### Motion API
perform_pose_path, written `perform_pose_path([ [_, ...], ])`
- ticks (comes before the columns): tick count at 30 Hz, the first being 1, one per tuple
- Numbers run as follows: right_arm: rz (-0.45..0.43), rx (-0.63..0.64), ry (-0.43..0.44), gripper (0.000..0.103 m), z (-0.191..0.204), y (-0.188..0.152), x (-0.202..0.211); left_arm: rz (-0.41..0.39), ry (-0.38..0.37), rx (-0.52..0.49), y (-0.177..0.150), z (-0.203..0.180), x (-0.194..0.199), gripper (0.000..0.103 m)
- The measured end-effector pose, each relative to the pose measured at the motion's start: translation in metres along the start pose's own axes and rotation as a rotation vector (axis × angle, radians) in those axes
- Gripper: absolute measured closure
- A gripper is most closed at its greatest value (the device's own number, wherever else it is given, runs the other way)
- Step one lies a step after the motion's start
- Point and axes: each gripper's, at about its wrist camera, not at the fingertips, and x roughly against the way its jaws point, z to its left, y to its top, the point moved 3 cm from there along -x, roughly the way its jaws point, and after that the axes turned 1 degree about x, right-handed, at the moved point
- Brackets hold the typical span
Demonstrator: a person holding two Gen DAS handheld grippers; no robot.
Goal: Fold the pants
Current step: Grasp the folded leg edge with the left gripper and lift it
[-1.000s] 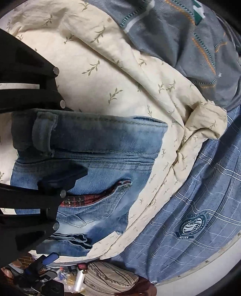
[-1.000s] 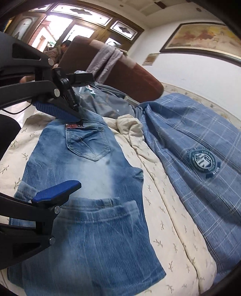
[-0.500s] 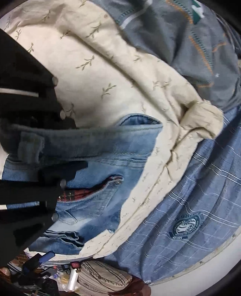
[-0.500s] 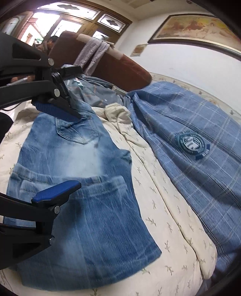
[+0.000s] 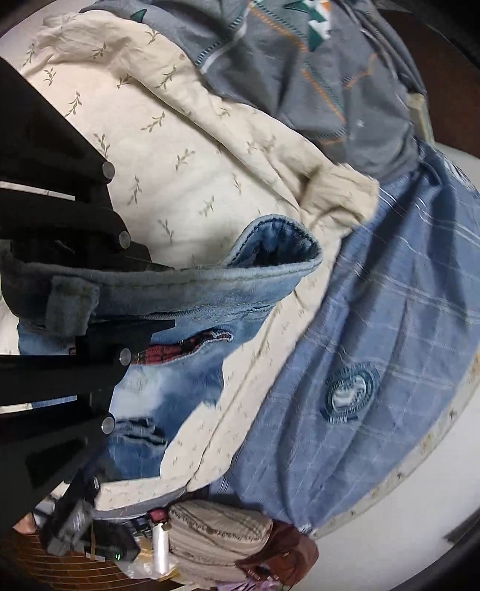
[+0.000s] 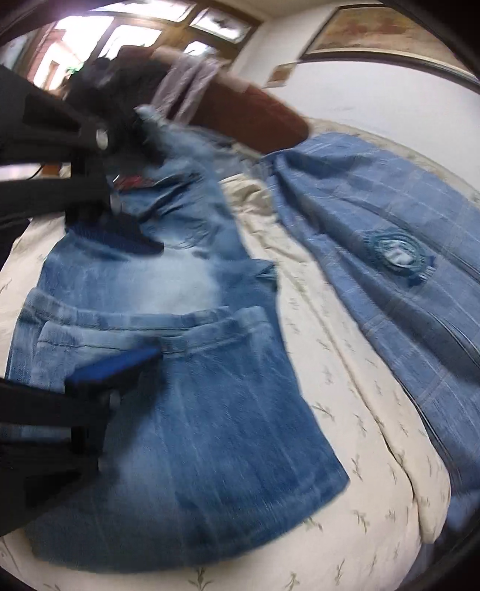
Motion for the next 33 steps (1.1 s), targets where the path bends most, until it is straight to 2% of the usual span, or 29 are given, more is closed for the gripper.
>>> perform_pose_path([
  [2,0.067,0.029,-0.067,0.069,-0.002,-0.006,-0.016,-0.010,-0.002,-0.023,0.001,-0.011,0.005,0.084],
  [3,0.059,0.039,-0.085,0.077,-0.001,-0.006,-0.014,-0.013,-0.001,-0.031,0.001,-0.014,0.005,0.084],
  [7,0.057,-0.027,-0.030,0.077,-0.009,-0.005,-0.009,-0.028,0.013,-0.075,-0.001,-0.030,0.011,0.084],
  [14,-0.129,-0.164,0.044,0.074,-0.036,0.017,0.039,-0.047,-0.006,-0.139,-0.004,-0.063,0.023,0.084],
  [20,-0.252,-0.219,0.027,0.073,-0.060,0.026,0.076,-0.053,-0.043,-0.214,-0.010,-0.109,0.034,0.086],
  [28,-0.346,-0.320,0.067,0.073,-0.096,0.029,0.116,-0.013,-0.061,-0.352,-0.025,-0.190,0.026,0.087],
  [33,-0.321,-0.357,0.160,0.073,-0.106,0.028,0.121,0.059,-0.059,-0.418,-0.039,-0.232,-0.005,0.087],
])
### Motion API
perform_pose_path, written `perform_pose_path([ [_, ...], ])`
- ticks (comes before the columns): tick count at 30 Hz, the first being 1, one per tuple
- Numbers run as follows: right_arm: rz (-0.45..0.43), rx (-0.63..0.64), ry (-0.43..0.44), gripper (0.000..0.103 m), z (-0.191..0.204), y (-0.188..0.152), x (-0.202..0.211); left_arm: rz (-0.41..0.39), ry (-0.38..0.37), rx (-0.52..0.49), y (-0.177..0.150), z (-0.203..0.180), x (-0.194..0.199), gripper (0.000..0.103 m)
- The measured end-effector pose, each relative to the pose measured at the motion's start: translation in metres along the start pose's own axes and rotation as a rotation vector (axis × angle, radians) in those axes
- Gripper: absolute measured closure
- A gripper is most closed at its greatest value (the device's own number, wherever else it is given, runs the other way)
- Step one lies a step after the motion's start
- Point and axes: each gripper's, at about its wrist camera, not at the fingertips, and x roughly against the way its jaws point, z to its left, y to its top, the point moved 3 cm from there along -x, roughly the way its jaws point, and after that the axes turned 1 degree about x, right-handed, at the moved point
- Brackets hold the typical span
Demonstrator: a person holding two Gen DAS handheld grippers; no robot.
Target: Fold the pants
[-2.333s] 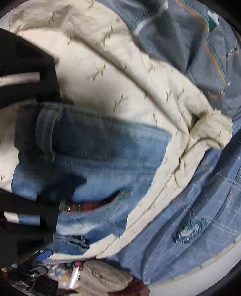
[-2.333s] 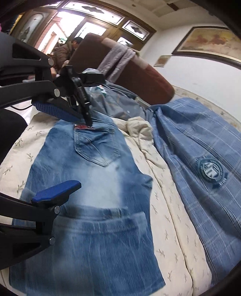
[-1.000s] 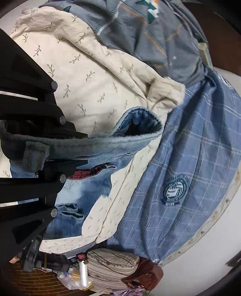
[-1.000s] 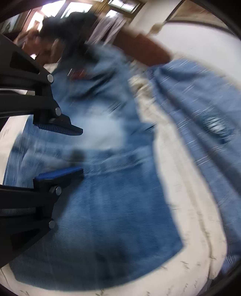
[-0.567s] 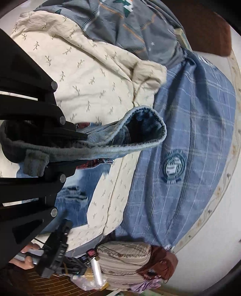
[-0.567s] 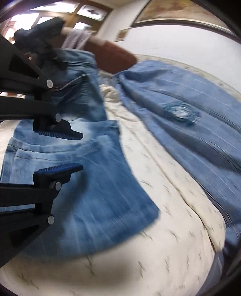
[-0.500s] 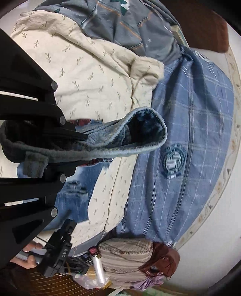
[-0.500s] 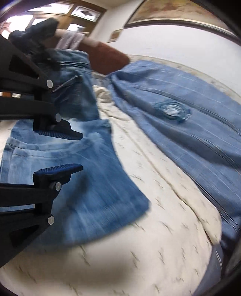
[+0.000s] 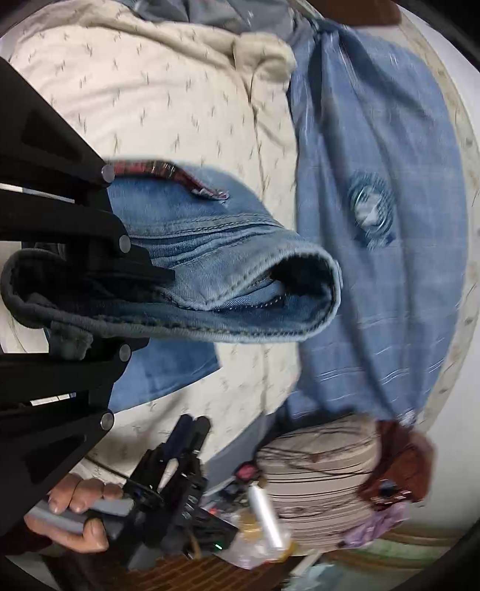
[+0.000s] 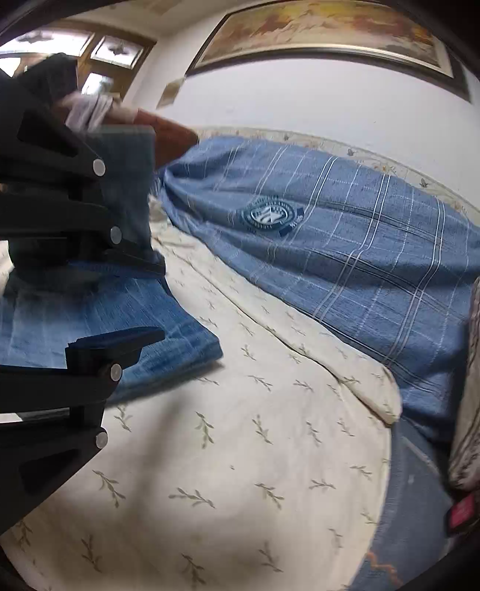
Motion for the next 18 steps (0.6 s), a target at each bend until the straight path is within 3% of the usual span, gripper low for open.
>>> perform_pose_path([
  [3,0.036,-0.038,0.080,0.071,-0.002,0.001,-0.001,0.052,0.003,-0.044,-0.003,-0.019,-0.023,0.082],
  [4,0.065,-0.055,0.122,0.066,-0.001,0.000,-0.004,0.065,-0.007,-0.040,-0.004,-0.022,-0.024,0.080],
  [5,0.089,-0.063,0.154,0.057,0.001,-0.001,-0.008,0.075,-0.017,-0.035,-0.004,-0.023,-0.025,0.080],
  [6,0.098,-0.066,0.169,0.031,0.003,-0.002,-0.010,0.071,-0.027,-0.040,-0.004,-0.023,-0.021,0.079],
  [7,0.098,-0.065,0.180,0.021,0.006,-0.004,-0.011,0.062,-0.024,-0.045,-0.003,-0.022,-0.017,0.077],
  [13,0.172,-0.012,0.181,0.021,0.023,-0.020,-0.032,-0.011,-0.087,0.015,-0.001,0.007,0.013,0.065],
  [18,0.188,0.017,0.215,0.021,0.033,-0.030,-0.042,-0.043,-0.151,0.015,-0.001,0.005,0.022,0.065],
])
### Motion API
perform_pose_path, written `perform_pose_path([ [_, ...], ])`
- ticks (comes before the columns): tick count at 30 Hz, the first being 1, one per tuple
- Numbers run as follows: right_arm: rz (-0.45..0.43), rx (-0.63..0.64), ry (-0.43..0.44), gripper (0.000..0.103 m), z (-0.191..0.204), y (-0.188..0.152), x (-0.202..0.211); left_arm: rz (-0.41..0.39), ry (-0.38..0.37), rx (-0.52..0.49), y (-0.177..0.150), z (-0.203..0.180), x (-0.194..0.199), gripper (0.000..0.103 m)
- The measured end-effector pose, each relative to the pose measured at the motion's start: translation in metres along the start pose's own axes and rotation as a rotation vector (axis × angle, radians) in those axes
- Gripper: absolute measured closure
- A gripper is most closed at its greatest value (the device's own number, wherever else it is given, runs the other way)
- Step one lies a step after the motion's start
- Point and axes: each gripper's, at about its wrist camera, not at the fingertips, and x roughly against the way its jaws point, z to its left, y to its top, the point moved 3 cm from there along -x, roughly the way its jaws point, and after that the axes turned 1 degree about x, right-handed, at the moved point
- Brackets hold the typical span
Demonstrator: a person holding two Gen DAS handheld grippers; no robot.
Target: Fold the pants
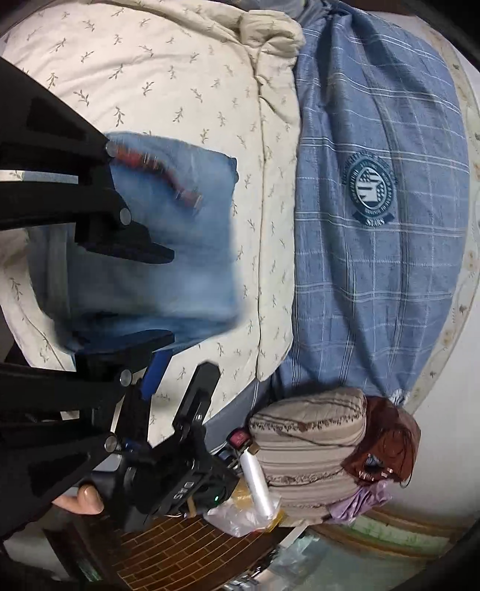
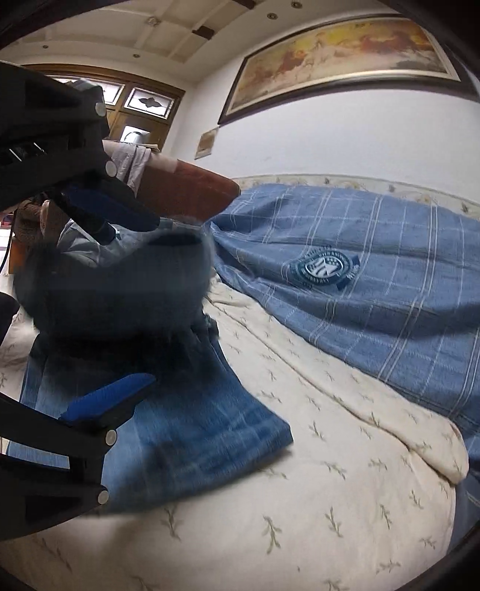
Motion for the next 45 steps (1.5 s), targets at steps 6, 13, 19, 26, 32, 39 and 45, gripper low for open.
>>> perform_pose_path([
  [6,-0.002,-0.028,-0.094,0.021,-0.014,0.001,-0.003,-0.052,0.139,-0.092,-0.004,0.022,0.017,0.048],
  [13,0.004,-0.059,-0.106,0.021,-0.025,0.007,0.001,0.056,0.327,-0.047,-0.043,0.102,-0.008,0.048],
  [19,0.010,-0.034,-0.228,0.021,-0.029,0.003,-0.008,0.129,0.369,0.038,-0.065,0.140,-0.027,0.048],
  [26,0.087,-0.047,-0.217,0.021,-0.032,-0.004,-0.028,0.167,0.330,0.026,-0.078,0.136,-0.037,0.048],
  [32,0.139,0.053,-0.193,0.021,-0.013,-0.020,-0.046,0.160,0.324,0.013,-0.082,0.130,-0.036,0.050],
  [39,0.139,0.203,-0.340,0.073,-0.003,-0.033,-0.062,0.158,0.326,-0.049,-0.084,0.115,-0.042,0.064],
  [45,-0.019,0.196,-0.288,0.089,0.009,-0.012,-0.025,0.174,0.277,-0.107,-0.082,0.086,-0.045,0.071],
])
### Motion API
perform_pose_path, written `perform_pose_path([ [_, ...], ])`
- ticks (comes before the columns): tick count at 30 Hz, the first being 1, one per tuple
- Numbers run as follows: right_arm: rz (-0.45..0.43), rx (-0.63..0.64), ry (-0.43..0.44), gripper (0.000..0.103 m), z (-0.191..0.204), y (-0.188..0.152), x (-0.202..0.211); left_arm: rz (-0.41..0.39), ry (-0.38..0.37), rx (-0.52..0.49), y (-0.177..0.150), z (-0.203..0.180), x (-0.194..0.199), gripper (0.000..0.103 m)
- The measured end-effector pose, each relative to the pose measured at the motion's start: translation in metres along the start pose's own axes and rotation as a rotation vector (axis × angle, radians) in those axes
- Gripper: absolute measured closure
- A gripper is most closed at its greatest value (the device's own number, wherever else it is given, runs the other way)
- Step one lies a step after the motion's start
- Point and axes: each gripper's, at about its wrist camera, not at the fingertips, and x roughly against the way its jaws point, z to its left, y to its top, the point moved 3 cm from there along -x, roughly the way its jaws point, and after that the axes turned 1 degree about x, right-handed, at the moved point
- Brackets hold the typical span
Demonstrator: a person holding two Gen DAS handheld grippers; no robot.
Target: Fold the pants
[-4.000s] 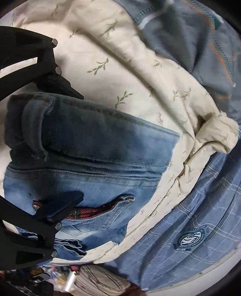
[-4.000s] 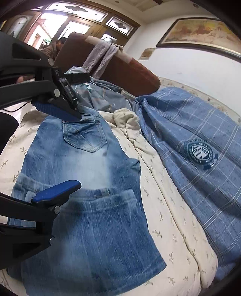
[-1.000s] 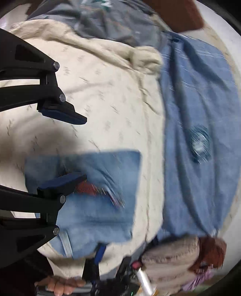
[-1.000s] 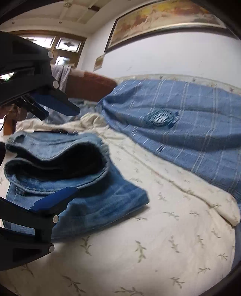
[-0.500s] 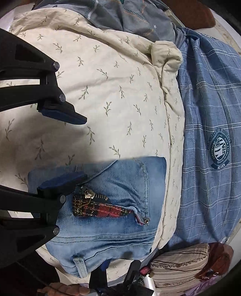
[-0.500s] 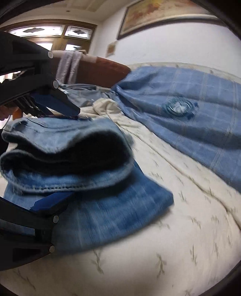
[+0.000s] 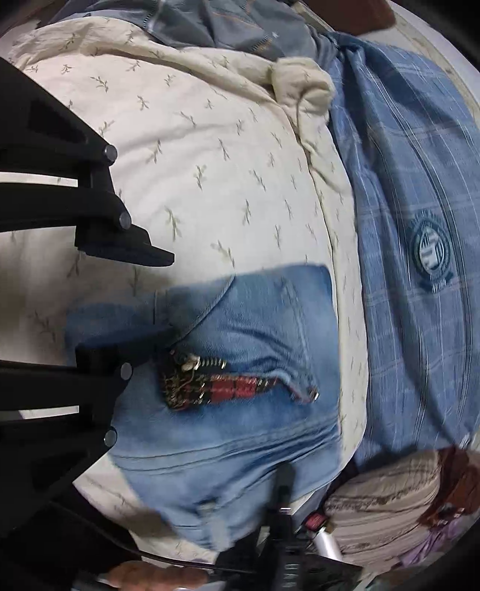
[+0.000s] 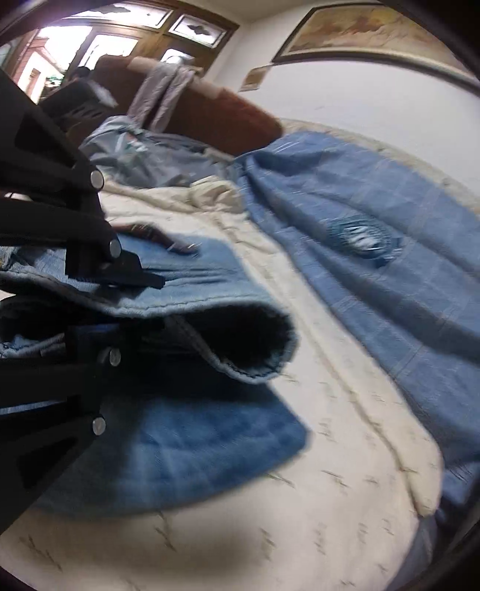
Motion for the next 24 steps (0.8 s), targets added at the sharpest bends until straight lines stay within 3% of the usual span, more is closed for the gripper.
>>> perform_pose_path([
  [1,-0.031,-0.014,0.019,0.089,-0.002,0.005,0.009,0.002,-0.045,-0.007,0.001,-0.008,0.003,0.074],
  [2,-0.053,-0.026,0.028,0.089,-0.005,0.010,0.017,-0.006,-0.041,-0.021,0.001,-0.016,0.006,0.075],
  [4,-0.063,-0.047,-0.031,0.090,-0.017,0.016,0.025,-0.024,0.038,-0.095,0.004,-0.032,0.005,0.074],
  [6,-0.043,-0.096,-0.100,0.090,-0.034,0.017,0.024,0.001,0.039,-0.091,0.004,-0.035,-0.003,0.074],
  [10,-0.013,-0.117,-0.054,0.086,-0.035,0.014,0.026,0.002,0.023,-0.077,0.001,-0.033,-0.010,0.074],
  [14,-0.137,-0.044,0.027,0.086,-0.010,0.020,0.042,-0.003,0.013,-0.067,0.003,-0.027,0.000,0.074],
  [18,-0.118,0.028,0.080,0.086,0.021,0.015,0.027,-0.063,-0.013,-0.049,0.009,-0.017,0.028,0.072],
  [20,-0.094,0.070,0.093,0.086,0.034,0.010,0.018,-0.132,0.015,-0.056,0.018,-0.013,0.048,0.064],
  [22,-0.090,0.098,0.078,0.086,0.043,0.009,0.009,-0.177,0.046,-0.051,0.030,-0.008,0.058,0.047],
  [24,-0.096,0.111,0.063,0.086,0.049,0.011,-0.002,-0.168,0.062,-0.048,0.038,-0.006,0.052,0.046],
])
